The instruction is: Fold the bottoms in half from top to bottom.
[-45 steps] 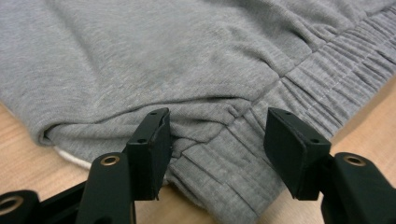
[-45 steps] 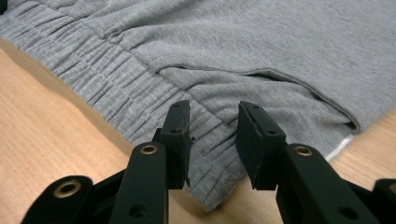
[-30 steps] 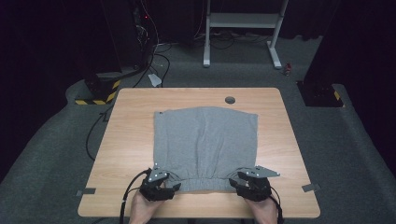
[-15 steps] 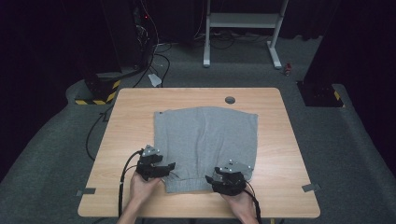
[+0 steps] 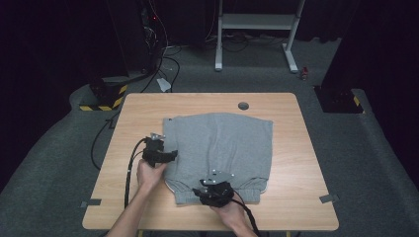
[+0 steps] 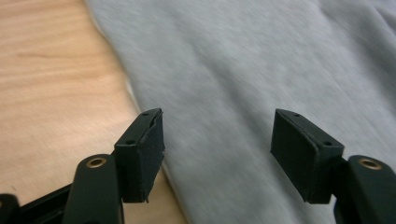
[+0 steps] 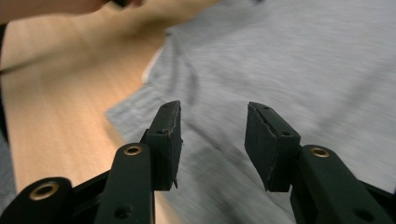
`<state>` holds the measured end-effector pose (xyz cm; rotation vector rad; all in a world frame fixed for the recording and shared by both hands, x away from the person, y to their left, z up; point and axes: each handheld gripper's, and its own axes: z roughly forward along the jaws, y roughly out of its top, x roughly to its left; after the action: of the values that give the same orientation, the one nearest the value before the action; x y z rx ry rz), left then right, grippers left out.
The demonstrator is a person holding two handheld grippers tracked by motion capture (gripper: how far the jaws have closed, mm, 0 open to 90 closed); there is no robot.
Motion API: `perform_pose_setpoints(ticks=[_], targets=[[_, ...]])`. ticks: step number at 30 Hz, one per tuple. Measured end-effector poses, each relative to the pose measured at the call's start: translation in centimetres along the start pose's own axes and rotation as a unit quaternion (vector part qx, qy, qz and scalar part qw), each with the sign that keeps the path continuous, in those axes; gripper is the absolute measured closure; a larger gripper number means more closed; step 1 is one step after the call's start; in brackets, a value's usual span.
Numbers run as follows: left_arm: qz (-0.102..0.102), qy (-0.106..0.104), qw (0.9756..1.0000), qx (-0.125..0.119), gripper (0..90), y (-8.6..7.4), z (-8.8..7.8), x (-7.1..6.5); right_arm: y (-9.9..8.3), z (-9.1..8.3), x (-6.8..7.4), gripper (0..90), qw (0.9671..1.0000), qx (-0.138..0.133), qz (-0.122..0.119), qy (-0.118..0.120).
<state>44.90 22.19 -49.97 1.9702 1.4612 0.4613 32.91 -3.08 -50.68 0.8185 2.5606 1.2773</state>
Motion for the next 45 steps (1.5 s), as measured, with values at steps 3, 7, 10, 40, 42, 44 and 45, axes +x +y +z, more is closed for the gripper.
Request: perform_pose_setpoints(ticks=[3, 7, 10, 40, 42, 44, 45], targets=[[-0.007, 0.011, 0.9999, 0.005, 33.6, 0.8, 1.3, 1.1, 0.5, 1.3, 0.9, 53.5, 0.9997, 0.015, -0.015, 0.008], [-0.016, 0.026, 0.9992, 0.026, 32.8, 1.8, 2.8, 2.3, 1.5, 2.4, 2.2, 46.8, 0.9993, 0.011, -0.026, 0.025], [0.000, 0.038, 0.9988, 0.032, 32.0, 2.5, 3.3, 2.3, 1.9, 3.0, 2.9, 43.8, 0.9986, 0.019, -0.037, 0.031], [0.003, 0.000, 0.9992, 0.040, 85.3, 5.2, 4.9, 1.7, 1.3, 4.7, 5.3, 77.4, 0.9928, 0.050, -0.101, -0.040], [0.001, -0.011, 0.9995, 0.029, 85.4, 5.5, 4.5, 1.6, 1.4, 4.7, 5.3, 79.0, 0.9924, 0.054, -0.102, -0.043], [0.000, -0.022, 0.9997, 0.013, 85.4, 5.9, 3.8, 1.6, 1.5, 4.7, 5.2, 79.6, 0.9927, 0.057, -0.098, -0.042], [-0.007, -0.028, 0.9996, 0.007, 85.4, 6.0, 3.6, 1.5, 1.6, 4.6, 5.3, 79.9, 0.9925, 0.060, -0.098, -0.044]])
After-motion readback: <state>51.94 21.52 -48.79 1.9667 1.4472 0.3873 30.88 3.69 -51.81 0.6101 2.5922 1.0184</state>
